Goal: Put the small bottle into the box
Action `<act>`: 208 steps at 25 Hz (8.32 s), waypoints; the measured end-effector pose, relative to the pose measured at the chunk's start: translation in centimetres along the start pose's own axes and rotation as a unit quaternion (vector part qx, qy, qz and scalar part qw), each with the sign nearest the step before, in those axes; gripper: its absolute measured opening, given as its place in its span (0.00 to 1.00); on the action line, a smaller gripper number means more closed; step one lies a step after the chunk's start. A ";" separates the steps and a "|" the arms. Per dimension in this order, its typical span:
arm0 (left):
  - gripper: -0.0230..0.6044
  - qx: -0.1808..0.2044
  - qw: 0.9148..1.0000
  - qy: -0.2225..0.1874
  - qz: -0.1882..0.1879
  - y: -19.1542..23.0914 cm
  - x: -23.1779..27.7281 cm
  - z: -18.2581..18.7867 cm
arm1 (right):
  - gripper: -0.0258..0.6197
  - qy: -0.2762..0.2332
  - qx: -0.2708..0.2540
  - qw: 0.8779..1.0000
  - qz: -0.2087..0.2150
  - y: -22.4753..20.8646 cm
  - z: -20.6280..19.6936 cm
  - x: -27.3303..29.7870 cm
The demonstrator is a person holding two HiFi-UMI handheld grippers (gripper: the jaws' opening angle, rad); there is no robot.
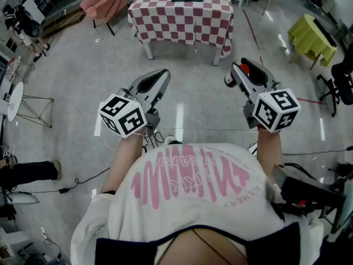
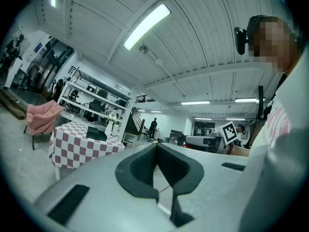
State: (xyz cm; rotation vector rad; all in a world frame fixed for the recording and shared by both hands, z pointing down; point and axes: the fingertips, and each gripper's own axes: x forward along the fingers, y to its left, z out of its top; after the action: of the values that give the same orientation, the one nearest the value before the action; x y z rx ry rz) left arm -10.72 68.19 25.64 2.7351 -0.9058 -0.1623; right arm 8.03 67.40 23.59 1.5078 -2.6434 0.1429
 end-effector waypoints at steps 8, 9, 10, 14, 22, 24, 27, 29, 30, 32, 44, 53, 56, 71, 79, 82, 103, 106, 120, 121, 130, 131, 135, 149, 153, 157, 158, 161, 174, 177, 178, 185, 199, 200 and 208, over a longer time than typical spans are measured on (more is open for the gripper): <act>0.05 -0.011 1.000 0.007 0.002 0.6 1.3 -2.2 | 0.26 0.019 0.004 1.000 0.003 -1.7 -2.0 0.8; 0.05 -0.013 1.000 0.006 0.002 0.6 1.4 -2.6 | 0.26 0.020 0.010 1.000 0.005 -1.9 -2.4 0.9; 0.05 -0.015 1.000 0.008 0.003 0.6 1.5 -3.0 | 0.26 0.021 0.016 1.000 0.006 -2.1 -2.9 1.0; 0.05 -0.026 0.999 0.022 0.015 1.2 1.7 -4.8 | 0.26 0.036 0.036 0.999 0.013 -3.1 -4.9 1.8; 0.05 -0.051 0.998 0.028 0.016 5.8 4.8 -5.1 | 0.26 0.050 0.062 0.997 0.004 -6.5 -6.5 5.8; 0.05 -0.051 0.998 0.031 0.009 7.3 6.3 -5.1 | 0.26 0.050 0.066 0.997 0.003 -7.7 -6.7 7.3; 0.05 -0.056 0.998 0.025 0.002 10.2 8.6 -4.3 | 0.26 0.043 0.083 0.996 0.011 -9.2 -6.1 10.4; 0.05 -0.056 0.998 0.023 -0.003 12.3 10.0 -3.1 | 0.26 0.036 0.098 0.994 0.019 -10.1 -5.2 13.0; 0.05 -0.052 0.998 0.023 -0.006 13.4 10.7 -2.3 | 0.26 0.031 0.104 0.994 0.023 -10.5 -4.6 14.4; 0.05 -0.045 0.999 0.024 -0.013 15.6 12.0 -0.7 | 0.26 0.018 0.117 0.993 0.029 -11.3 -3.1 17.2; 0.05 -0.005 0.999 0.015 -0.031 29.0 17.2 7.1 | 0.26 0.000 0.083 0.996 0.022 -13.7 2.1 31.7; 0.05 -0.005 0.999 0.001 -0.048 34.3 19.3 8.7 | 0.26 0.005 0.087 0.996 0.033 -14.6 2.5 38.1; 0.05 -0.007 0.999 -0.003 -0.042 35.9 19.8 9.1 | 0.26 0.018 0.078 0.996 0.028 -15.4 2.0 39.7; 0.05 -0.039 0.999 0.015 -0.017 38.6 23.1 6.4 | 0.26 0.064 0.099 0.993 0.032 -19.2 -2.0 42.8; 0.05 -0.033 0.999 0.004 0.019 40.9 28.6 7.5 | 0.26 0.059 0.076 0.994 0.051 -25.7 -0.7 47.3; 0.05 -0.040 0.999 -0.004 0.035 42.1 31.0 8.0 | 0.26 0.058 0.067 0.993 0.072 -28.2 0.2 49.4; 0.05 -0.052 0.994 -0.036 0.084 47.7 47.3 7.5 | 0.26 0.043 0.002 0.992 0.120 -43.6 3.3 56.9; 0.05 -0.058 0.994 -0.015 0.086 48.3 48.8 6.3 | 0.26 0.044 0.017 0.992 0.120 -45.1 2.3 57.8; 0.05 -0.086 0.986 0.018 0.142 58.5 53.2 5.4 | 0.26 0.083 0.056 0.991 0.089 -51.1 -1.0 66.1; 0.05 -0.085 0.986 0.022 0.141 59.5 53.7 5.5 | 0.26 0.086 0.058 0.991 0.085 -51.7 -1.1 67.1; 0.05 -0.105 0.988 0.047 0.106 69.4 58.2 7.0 | 0.26 0.112 0.054 0.990 0.061 -54.5 -1.1 77.9; 0.05 -0.104 0.988 0.050 0.104 70.6 58.7 7.2 | 0.26 0.114 0.054 0.990 0.058 -54.8 -1.2 79.2; 0.05 -0.110 0.988 0.060 0.094 75.1 60.3 7.7 | 0.26 0.126 0.055 0.989 0.047 -55.8 -1.8 83.6; 0.05 -0.123 0.985 0.098 0.076 84.5 61.8 7.3 | 0.26 0.154 0.088 0.984 0.017 -58.3 -4.1 93.5; 0.05 -0.125 0.984 0.103 0.071 86.4 62.4 7.5 | 0.26 0.170 0.097 0.981 0.002 -59.2 -5.3 95.1; 0.05 -0.133 0.983 0.107 0.066 87.8 62.9 7.2 | 0.26 0.186 0.109 0.976 -0.014 -59.9 -6.5 95.9; 0.05 -0.135 0.983 0.108 0.065 88.0 63.0 7.1 | 0.26 0.191 0.107 0.976 -0.016 -60.0 -6.8 96.1; 0.05 -0.136 0.982 0.109 0.065 88.5 63.3 6.7 | 0.26 0.198 0.101 0.975 -0.021 -60.4 -7.6 96.5; 0.05 -0.147 0.980 0.115 0.070 90.0 62.2 6.2 | 0.26 0.241 0.052 0.968 -0.038 -60.4 -9.7 96.8; 0.05 -0.143 0.981 0.112 0.070 89.9 62.0 6.2 | 0.26 0.245 0.040 0.968 -0.041 -60.5 -9.9 96.9; 0.05 -0.143 0.981 0.111 0.071 89.8 61.9 6.2 | 0.26 0.246 0.034 0.968 -0.042 -60.4 -10.0 96.9; 0.05 -0.134 0.982 0.104 0.082 89.4 60.6 6.5 | 0.27 0.241 0.016 0.970 -0.042 -60.3 -10.1 96.7; 0.05 -0.122 0.982 0.080 0.118 87.4 58.1 8.2 | 0.27 0.235 0.028 0.971 -0.019 -60.3 -10.2 96.6; 0.05 -0.121 0.982 0.077 0.123 87.2 57.8 8.3 | 0.27 0.235 0.030 0.971 -0.019 -60.3 -10.1 96.6; 0.05 -0.138 0.976 0.057 0.158 85.3 55.7 8.0 | 0.27 0.235 0.060 0.970 -0.008 -60.5 -10.4 96.6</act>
State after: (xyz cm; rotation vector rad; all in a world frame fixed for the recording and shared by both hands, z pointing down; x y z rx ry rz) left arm -16.37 -32.85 39.94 2.2898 -1.1721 -0.0630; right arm 11.60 -44.26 48.42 1.3216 -2.2758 0.5905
